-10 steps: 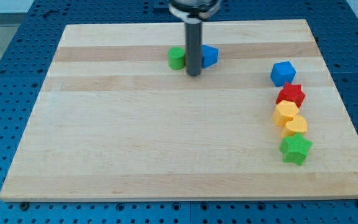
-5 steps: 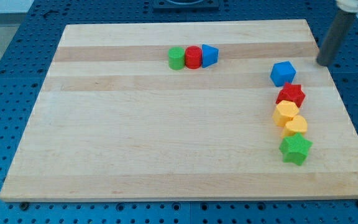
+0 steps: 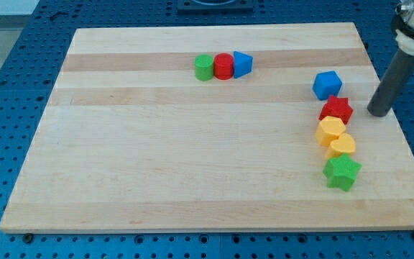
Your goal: Slide yellow hexagon towards bottom center
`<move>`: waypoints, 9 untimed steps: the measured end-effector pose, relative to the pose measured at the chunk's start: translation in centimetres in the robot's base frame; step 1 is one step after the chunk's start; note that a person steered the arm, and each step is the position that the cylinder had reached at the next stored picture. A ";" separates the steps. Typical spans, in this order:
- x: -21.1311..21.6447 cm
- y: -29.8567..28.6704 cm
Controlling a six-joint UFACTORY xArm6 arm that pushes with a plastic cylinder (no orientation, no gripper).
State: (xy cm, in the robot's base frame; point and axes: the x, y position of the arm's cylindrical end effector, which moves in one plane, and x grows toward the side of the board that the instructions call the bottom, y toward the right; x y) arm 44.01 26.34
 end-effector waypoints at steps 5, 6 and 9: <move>5.6 -16.6; 5.7 -16.6; 8.0 -14.1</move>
State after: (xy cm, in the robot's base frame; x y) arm 51.96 12.24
